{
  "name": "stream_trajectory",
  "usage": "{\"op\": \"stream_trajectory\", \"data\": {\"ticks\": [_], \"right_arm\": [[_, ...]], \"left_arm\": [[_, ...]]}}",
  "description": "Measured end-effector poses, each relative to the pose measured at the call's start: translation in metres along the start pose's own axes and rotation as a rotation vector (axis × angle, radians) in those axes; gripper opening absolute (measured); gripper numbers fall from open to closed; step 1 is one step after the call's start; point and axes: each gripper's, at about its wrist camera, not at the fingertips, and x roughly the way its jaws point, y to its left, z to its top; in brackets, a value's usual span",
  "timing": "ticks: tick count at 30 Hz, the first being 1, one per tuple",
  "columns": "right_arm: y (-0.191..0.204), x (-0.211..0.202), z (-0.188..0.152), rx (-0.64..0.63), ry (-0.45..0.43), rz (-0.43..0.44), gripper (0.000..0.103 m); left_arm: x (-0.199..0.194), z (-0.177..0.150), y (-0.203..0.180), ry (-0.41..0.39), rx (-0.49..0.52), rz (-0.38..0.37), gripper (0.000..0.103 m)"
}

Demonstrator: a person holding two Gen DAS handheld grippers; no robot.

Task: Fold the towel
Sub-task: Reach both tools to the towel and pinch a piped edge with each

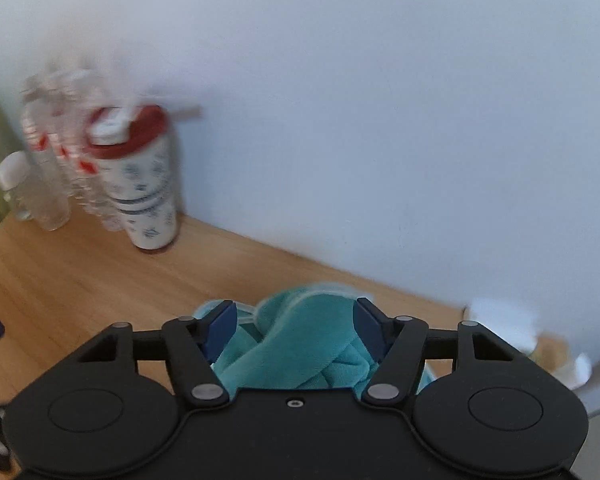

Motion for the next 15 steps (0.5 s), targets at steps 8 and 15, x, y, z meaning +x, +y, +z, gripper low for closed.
{"op": "stream_trajectory", "data": {"ticks": [8, 15], "right_arm": [[0.0, 0.053, 0.014, 0.022, 0.103, 0.022, 0.069], [-0.005, 0.073, 0.009, 0.049, 0.168, 0.035, 0.007]], "left_arm": [[0.012, -0.003, -0.012, 0.029, -0.016, 0.064, 0.102], [0.01, -0.009, -0.007, 0.05, -0.035, 0.081, 0.103]]}}
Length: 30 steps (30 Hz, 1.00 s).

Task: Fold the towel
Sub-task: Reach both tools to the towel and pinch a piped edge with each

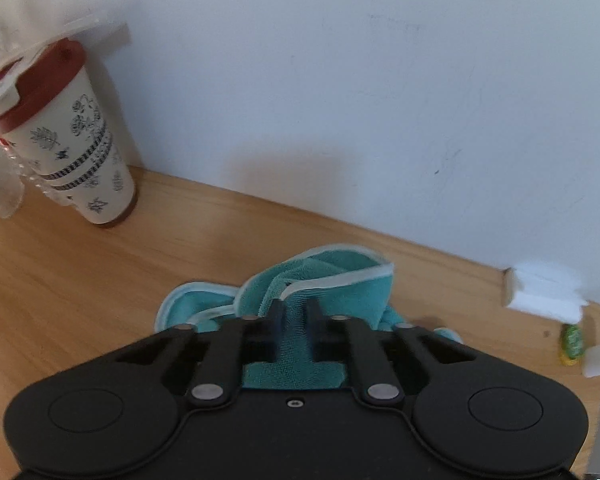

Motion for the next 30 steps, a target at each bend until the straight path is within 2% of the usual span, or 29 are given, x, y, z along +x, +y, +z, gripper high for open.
{"op": "stream_trajectory", "data": {"ticks": [2, 4, 6, 9, 12, 15, 18, 23, 25, 26, 27, 30], "right_arm": [[-0.006, -0.006, -0.001, 0.006, -0.019, 0.013, 0.006], [-0.015, -0.016, -0.004, 0.033, -0.057, 0.069, 0.005], [-0.025, -0.032, -0.009, 0.062, -0.106, 0.156, 0.005], [-0.034, -0.057, -0.018, 0.064, -0.17, 0.267, 0.005], [-0.041, -0.081, -0.027, 0.086, -0.225, 0.386, 0.005], [-0.043, -0.1, -0.034, 0.074, -0.247, 0.47, 0.005], [-0.044, -0.107, -0.042, 0.076, -0.236, 0.534, 0.005], [-0.045, -0.12, -0.05, 0.116, -0.226, 0.601, 0.005], [-0.044, -0.123, -0.054, 0.112, -0.227, 0.625, 0.005], [-0.043, -0.124, -0.057, 0.109, -0.223, 0.637, 0.005], [-0.042, -0.127, -0.058, 0.105, -0.218, 0.649, 0.005], [-0.04, -0.131, -0.062, 0.092, -0.217, 0.66, 0.005]], "left_arm": [[-0.001, 0.002, 0.001, -0.006, -0.021, -0.005, 0.103], [-0.001, 0.002, 0.002, -0.01, -0.034, -0.026, 0.103], [0.001, 0.003, 0.001, -0.009, -0.033, -0.055, 0.103], [0.0, 0.004, -0.007, -0.027, 0.02, -0.046, 0.103], [-0.008, 0.01, -0.012, -0.066, 0.033, -0.105, 0.103], [-0.017, 0.018, -0.017, -0.105, 0.046, -0.17, 0.103], [-0.019, 0.026, -0.03, -0.143, 0.112, -0.221, 0.103], [-0.01, 0.031, -0.055, -0.145, 0.2, -0.264, 0.102], [-0.008, 0.032, -0.06, -0.137, 0.199, -0.319, 0.091], [-0.006, 0.033, -0.062, -0.131, 0.197, -0.332, 0.078], [-0.005, 0.033, -0.063, -0.126, 0.197, -0.331, 0.07], [-0.005, 0.033, -0.067, -0.128, 0.208, -0.367, 0.058]]}}
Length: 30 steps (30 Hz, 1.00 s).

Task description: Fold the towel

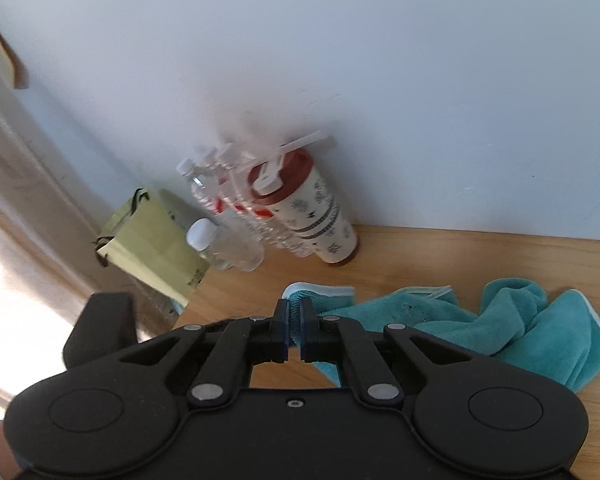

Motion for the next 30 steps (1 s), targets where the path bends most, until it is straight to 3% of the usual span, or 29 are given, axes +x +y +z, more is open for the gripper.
{"op": "stream_trajectory", "data": {"ticks": [1, 2, 3, 5, 11, 14, 16, 18, 22, 27, 30], "right_arm": [[0.0, -0.002, -0.001, 0.002, 0.002, 0.005, 0.005], [0.0, -0.004, -0.002, 0.007, 0.002, 0.015, 0.005], [0.001, -0.006, -0.004, 0.007, 0.004, 0.022, 0.005], [0.001, -0.006, -0.006, 0.009, 0.01, 0.025, 0.005], [0.002, -0.004, -0.014, -0.028, 0.014, 0.025, 0.005], [0.0, -0.001, -0.015, -0.049, 0.003, 0.014, 0.011], [-0.003, -0.002, -0.016, -0.063, -0.014, -0.005, 0.023], [-0.009, -0.007, -0.016, -0.101, -0.036, -0.053, 0.05], [-0.04, -0.021, -0.014, -0.088, -0.065, -0.193, 0.051], [-0.119, -0.031, -0.014, -0.045, -0.016, -0.453, 0.051], [-0.161, -0.035, -0.01, 0.043, -0.018, -0.437, 0.049]], "left_arm": [[-0.001, 0.0, -0.002, -0.002, 0.008, -0.014, 0.054], [-0.002, -0.001, -0.005, -0.008, 0.021, -0.028, 0.044], [-0.003, -0.002, -0.007, -0.016, 0.029, -0.039, 0.025], [-0.003, -0.004, -0.008, -0.031, 0.029, -0.049, 0.007], [-0.015, -0.018, -0.016, -0.079, 0.059, -0.05, 0.005], [-0.023, -0.021, -0.017, -0.076, 0.065, -0.041, 0.005], [-0.027, -0.023, -0.017, -0.076, 0.066, -0.012, 0.005], [-0.033, -0.024, -0.016, -0.075, 0.048, -0.003, 0.005], [-0.038, -0.03, -0.02, -0.068, 0.052, 0.027, 0.006], [-0.04, -0.036, -0.023, -0.061, 0.043, 0.052, 0.006], [-0.042, -0.036, -0.022, -0.057, 0.035, 0.079, 0.006]]}}
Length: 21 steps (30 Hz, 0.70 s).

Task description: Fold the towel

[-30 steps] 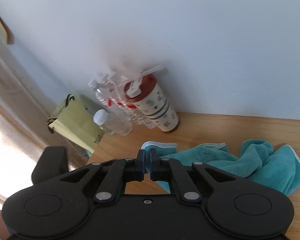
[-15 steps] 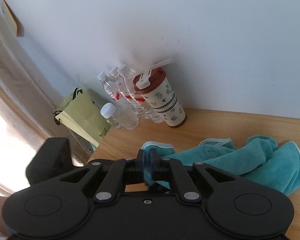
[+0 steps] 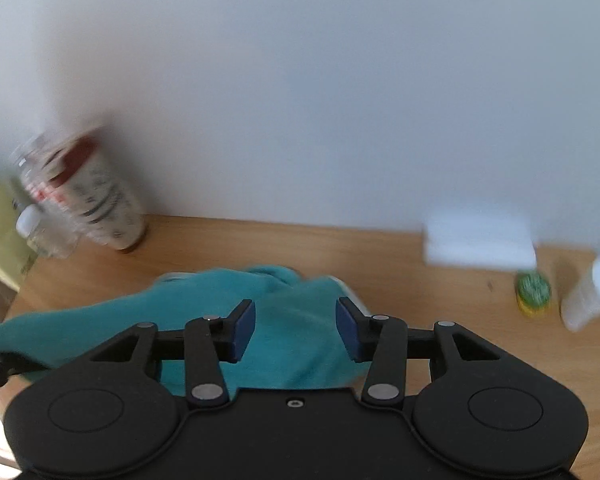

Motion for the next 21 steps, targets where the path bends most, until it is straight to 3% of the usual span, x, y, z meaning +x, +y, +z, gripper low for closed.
{"op": "stream_trajectory", "data": {"ticks": [4, 11, 16, 18, 21], "right_arm": [[-0.028, 0.03, 0.008, 0.013, 0.058, -0.001, 0.049], [-0.042, 0.077, 0.015, -0.04, 0.156, 0.058, 0.049], [-0.051, 0.098, 0.016, -0.031, 0.224, 0.18, 0.048], [-0.049, 0.096, 0.015, -0.049, 0.24, 0.245, 0.011], [-0.045, 0.082, 0.016, -0.05, 0.227, 0.355, 0.006]], "left_arm": [[0.0, 0.002, 0.001, 0.012, -0.025, 0.031, 0.006], [-0.004, 0.004, 0.0, 0.021, -0.061, 0.066, 0.006], [-0.007, -0.001, 0.0, 0.039, -0.083, 0.116, 0.006], [-0.008, -0.002, 0.002, 0.044, -0.095, 0.129, 0.006], [-0.01, -0.006, 0.005, 0.05, -0.106, 0.15, 0.006]]}}
